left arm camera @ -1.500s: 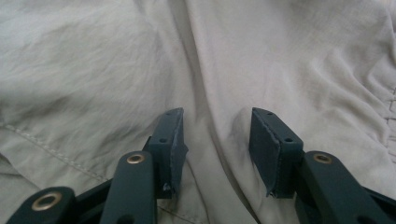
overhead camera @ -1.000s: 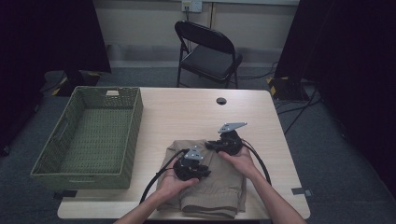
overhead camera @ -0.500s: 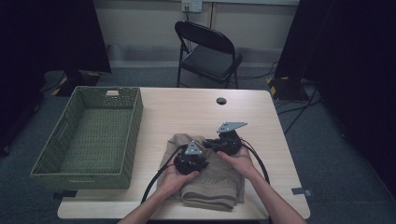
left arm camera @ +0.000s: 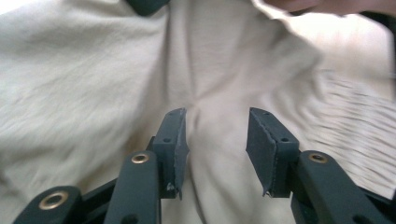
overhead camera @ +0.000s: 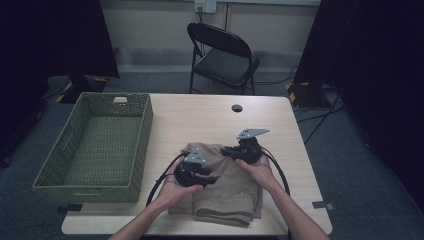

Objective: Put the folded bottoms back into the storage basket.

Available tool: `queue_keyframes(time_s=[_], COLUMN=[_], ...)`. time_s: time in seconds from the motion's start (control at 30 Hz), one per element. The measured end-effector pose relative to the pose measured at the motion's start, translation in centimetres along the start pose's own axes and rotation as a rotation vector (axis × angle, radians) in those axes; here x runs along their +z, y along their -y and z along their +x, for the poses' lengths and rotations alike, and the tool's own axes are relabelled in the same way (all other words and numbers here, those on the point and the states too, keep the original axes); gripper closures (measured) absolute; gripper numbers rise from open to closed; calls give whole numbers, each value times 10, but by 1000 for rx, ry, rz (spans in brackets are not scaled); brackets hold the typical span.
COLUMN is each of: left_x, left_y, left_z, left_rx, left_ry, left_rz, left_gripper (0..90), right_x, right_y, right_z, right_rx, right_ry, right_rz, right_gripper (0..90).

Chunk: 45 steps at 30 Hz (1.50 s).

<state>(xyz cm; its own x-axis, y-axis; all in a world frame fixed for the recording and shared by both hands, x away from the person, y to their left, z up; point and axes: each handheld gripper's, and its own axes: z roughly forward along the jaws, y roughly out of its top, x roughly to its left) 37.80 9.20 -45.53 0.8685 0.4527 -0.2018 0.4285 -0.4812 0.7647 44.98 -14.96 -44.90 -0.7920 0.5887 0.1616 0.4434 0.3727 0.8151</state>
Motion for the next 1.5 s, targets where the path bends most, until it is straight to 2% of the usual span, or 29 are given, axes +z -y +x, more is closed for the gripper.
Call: queue_keyframes(time_s=[0.13,0.23,0.33,0.4,0.5,0.67,0.73,0.8,0.97,1.07,1.17,1.37,1.5], left_x=[-18,-24,-22,-18,-14,1,6,10,17,19,19,19,19], left_y=[14,27,36,37,38,40,39,38,32,31,31,31,31], left_z=[-12,-19,-24,-27,-27,-28,-26,-23,-12,-7,-8,-9,-9], left_rx=[3,-2,4,18,17,59,47,53,38,33,42,45,45], left_ry=[46,64,94,87,88,27,19,0,-45,-64,-72,-80,-80], left_rz=[2,8,46,66,68,122,107,102,72,58,57,56,55], left_gripper=[564,532,461,398,379,407,406,406,407,407,408,408,408], right_x=[0,1,2,2,1,0,-1,-2,-8,-14,-22,-38,-45], right_y=[0,1,1,1,1,2,0,-3,-18,-24,-23,-15,-5], right_z=[-2,-5,-7,-8,-11,-17,-19,-21,-23,-18,-6,17,31], right_rx=[3,8,14,14,20,28,29,22,3,-9,-42,-80,-105], right_ry=[2,7,14,18,27,44,54,67,77,68,47,1,-31], right_rz=[0,2,4,1,-1,-3,-10,-14,-38,-59,-68,-77,-58], right_gripper=[847,848,848,849,849,851,851,851,852,852,853,852,852])
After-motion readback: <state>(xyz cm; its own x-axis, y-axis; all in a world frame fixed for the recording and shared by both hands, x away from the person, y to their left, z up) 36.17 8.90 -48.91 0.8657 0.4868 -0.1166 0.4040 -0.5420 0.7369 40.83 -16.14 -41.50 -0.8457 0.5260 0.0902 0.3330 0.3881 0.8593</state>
